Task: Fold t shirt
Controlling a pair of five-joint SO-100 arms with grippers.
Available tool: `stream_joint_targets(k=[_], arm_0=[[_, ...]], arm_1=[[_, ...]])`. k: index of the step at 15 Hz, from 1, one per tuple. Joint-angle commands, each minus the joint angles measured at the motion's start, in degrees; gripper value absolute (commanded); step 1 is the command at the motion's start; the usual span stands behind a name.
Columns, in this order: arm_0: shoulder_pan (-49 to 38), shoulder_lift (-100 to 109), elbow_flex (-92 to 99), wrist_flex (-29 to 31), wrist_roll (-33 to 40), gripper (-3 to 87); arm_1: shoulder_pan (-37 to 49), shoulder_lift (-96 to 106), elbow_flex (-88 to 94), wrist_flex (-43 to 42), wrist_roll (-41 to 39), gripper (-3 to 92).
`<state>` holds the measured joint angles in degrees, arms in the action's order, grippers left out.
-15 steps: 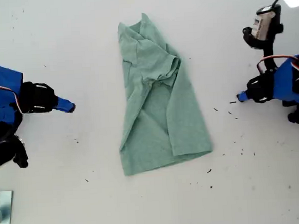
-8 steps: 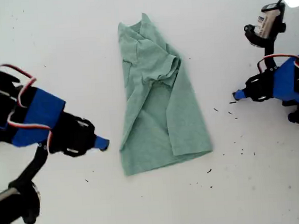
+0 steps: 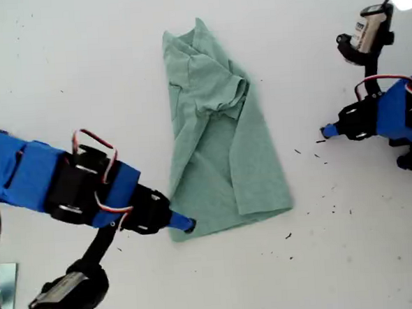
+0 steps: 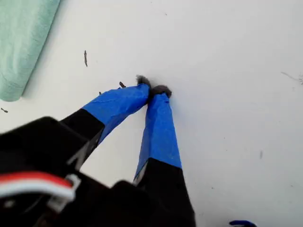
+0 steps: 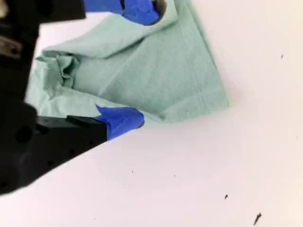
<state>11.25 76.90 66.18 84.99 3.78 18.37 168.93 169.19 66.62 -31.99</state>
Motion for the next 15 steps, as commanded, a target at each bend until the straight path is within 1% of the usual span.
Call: stream_joint_targets(k=[1, 3, 4, 6, 8, 11, 13, 15], arm_0=[[-0.18, -5.71, -1.76, -3.87, -1.58, 30.4], [0.18, -11.25, -1.67, -6.15, -3.43, 27.8], [0.18, -13.80, -1.67, -6.42, -4.39, 24.0], [1.05, -14.15, -1.05, -5.45, -8.09, 8.1], [1.76, -5.27, 0.97, 0.00, -10.90, 6.5], [1.05, 3.78, 2.55, 4.92, -11.34, 4.8], [0.00, 6.50, 3.16, 4.92, -11.16, 1.6], [-1.58, 4.48, -3.43, 4.48, -8.79, 1.4]], arm_1=[[-0.26, 0.18, 0.44, -1.93, -0.70, 2.6], [-0.62, 0.70, 0.62, -1.85, -0.70, 2.6], [-0.70, 1.41, 0.79, -1.67, -0.70, 2.6], [-0.88, 3.34, 1.32, -0.79, -0.62, 2.6], [-1.05, 5.89, 2.11, 0.18, -0.62, 2.6], [-0.97, 7.65, 2.46, 0.79, -0.70, 2.6], [-1.14, 8.17, 2.64, 1.05, -0.53, 2.6], [-1.14, 9.05, 2.90, 1.41, -0.62, 2.6]])
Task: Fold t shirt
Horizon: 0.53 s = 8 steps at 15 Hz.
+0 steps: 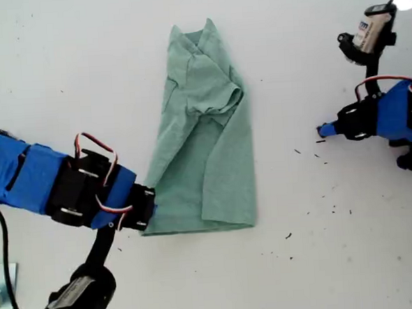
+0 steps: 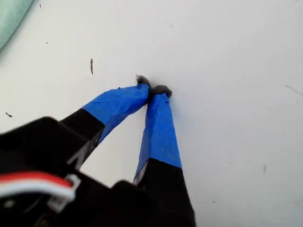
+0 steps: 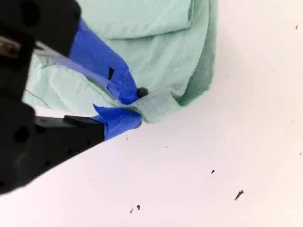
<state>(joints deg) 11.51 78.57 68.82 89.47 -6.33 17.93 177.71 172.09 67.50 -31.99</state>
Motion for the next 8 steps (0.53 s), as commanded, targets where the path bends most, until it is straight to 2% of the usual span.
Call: stream_joint_targets(k=[1, 3, 8], arm_0=[[-2.64, -0.26, -11.95, -0.35, 3.34, 1.0], [-4.75, -6.33, -20.13, -4.92, 8.09, -0.2], [-10.11, -16.61, -20.39, -31.55, 21.27, -0.2]], arm_1=[[-0.70, 0.53, 0.09, 0.62, -0.62, 2.6], [-0.70, 0.62, 0.09, 0.62, -0.62, 2.6], [-0.70, 0.62, 0.18, 0.79, -0.09, 2.6]])
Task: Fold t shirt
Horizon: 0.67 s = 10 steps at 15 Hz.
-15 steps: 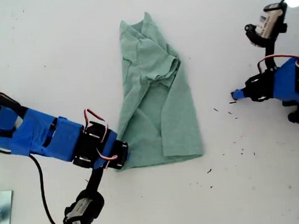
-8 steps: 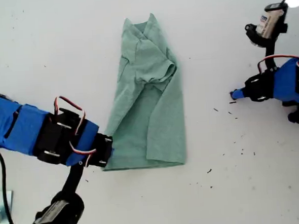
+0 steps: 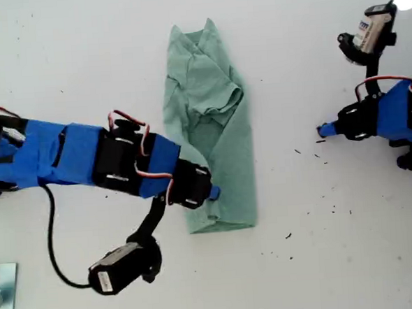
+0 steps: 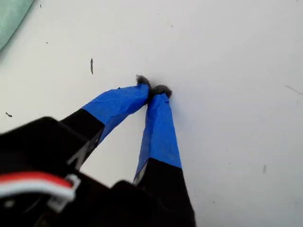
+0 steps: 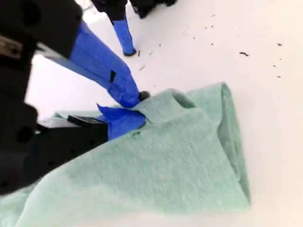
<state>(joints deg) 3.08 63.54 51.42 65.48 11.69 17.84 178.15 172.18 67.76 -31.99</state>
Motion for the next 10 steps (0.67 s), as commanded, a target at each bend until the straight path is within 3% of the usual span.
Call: stream_joint_targets(k=[1, 3, 4, 7, 9, 10], arm_0=[[-2.29, -5.62, -3.25, -12.13, 5.36, 1.5], [-2.29, -10.37, -3.60, -14.85, 7.91, 19.8], [-1.23, -7.91, -3.78, -13.54, 9.67, 24.4], [2.29, 14.68, -1.05, -6.42, 12.13, 23.7], [1.05, 27.51, 4.92, 3.69, 8.35, 24.4], [-0.97, 35.24, 17.58, 5.36, 6.15, 21.4]], arm_1=[[-0.62, 0.18, 0.09, 0.53, 0.00, 2.6], [-0.70, 0.35, 0.18, 0.70, 0.35, 2.6], [-0.70, 0.79, 0.26, 0.88, 0.35, 2.6], [-0.53, 1.05, 0.35, 0.97, 0.35, 2.6], [-0.44, 1.05, 0.35, 0.97, 0.35, 2.6], [-0.35, 1.05, 0.44, 0.97, 0.44, 2.6]])
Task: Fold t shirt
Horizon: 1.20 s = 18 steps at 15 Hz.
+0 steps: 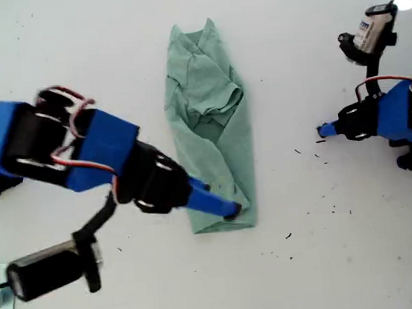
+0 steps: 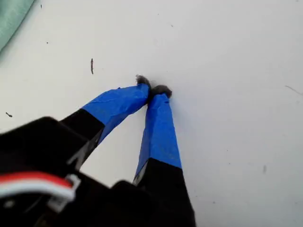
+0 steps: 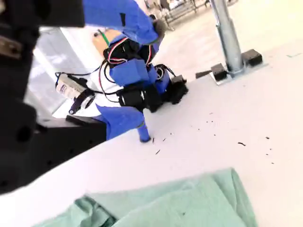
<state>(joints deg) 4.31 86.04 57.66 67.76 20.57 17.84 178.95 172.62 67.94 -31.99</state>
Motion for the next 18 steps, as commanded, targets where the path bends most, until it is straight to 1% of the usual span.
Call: stream_joint_targets(k=[1, 2, 3, 5, 7, 8, 9, 10, 11, 12, 13, 14, 15, 16, 17, 18], arm_0=[[-3.78, 23.99, 31.64, -3.69, -5.45, 18.1], [-5.01, 35.33, 52.12, -12.22, -8.26, 16.0], [-5.98, 44.30, 68.99, -17.75, -11.34, 15.2], [-5.27, 54.05, 91.14, -23.91, -17.31, 12.8], [-4.31, 59.06, 103.71, -28.39, -22.59, 9.3], [-4.13, 63.11, 107.93, -30.15, -23.82, 4.5], [-4.22, 64.51, 107.49, -28.21, -24.35, 2.1], [-4.66, 63.72, 103.18, -25.31, -23.99, 0.7], [-4.75, 60.21, 94.83, -20.65, -23.64, -0.1], [-4.04, 52.91, 81.91, -13.01, -24.08, -0.2], [-3.16, 44.38, 67.41, -6.86, -22.59, -0.2], [-1.93, 35.51, 53.44, -2.81, -20.21, -0.2], [-0.26, 26.89, 40.87, -0.62, -17.67, 7.1], [1.58, 19.16, 30.15, -0.09, -14.77, 20.9], [2.90, 12.39, 22.15, 0.00, -12.22, 23.8], [3.43, 6.59, 16.35, 0.62, -10.63, 24.2]], arm_1=[[-0.26, 0.35, 0.00, 0.79, 0.44, 2.6], [-0.35, 0.35, 0.00, 0.88, 0.44, 2.6], [-0.53, 0.35, 0.00, 0.88, 0.62, 2.6], [-0.53, 0.35, 0.00, 0.88, 0.70, 2.6], [-0.44, 0.35, 0.00, 0.88, 0.70, 2.6], [-0.35, 0.35, 0.00, 0.88, 0.79, 2.6], [-0.62, 0.35, -0.09, 0.88, 0.88, 2.6], [-1.32, -0.53, -1.58, 1.05, 0.79, 2.6], [-2.46, -4.39, -7.82, 3.43, 0.88, 2.6], [-3.34, -10.90, -18.63, 7.38, 0.97, 2.6], [-5.01, -18.46, -30.59, 10.46, 0.97, 2.7], [-8.09, -25.66, -42.10, 12.83, 1.58, 2.7], [-11.43, -32.61, -52.29, 14.41, 2.55, 3.2], [-15.12, -39.11, -60.64, 14.41, 2.90, 10.8], [-18.28, -44.91, -67.41, 13.71, 2.90, 20.6], [-21.18, -49.31, -72.42, 12.48, 2.55, 25.3]])
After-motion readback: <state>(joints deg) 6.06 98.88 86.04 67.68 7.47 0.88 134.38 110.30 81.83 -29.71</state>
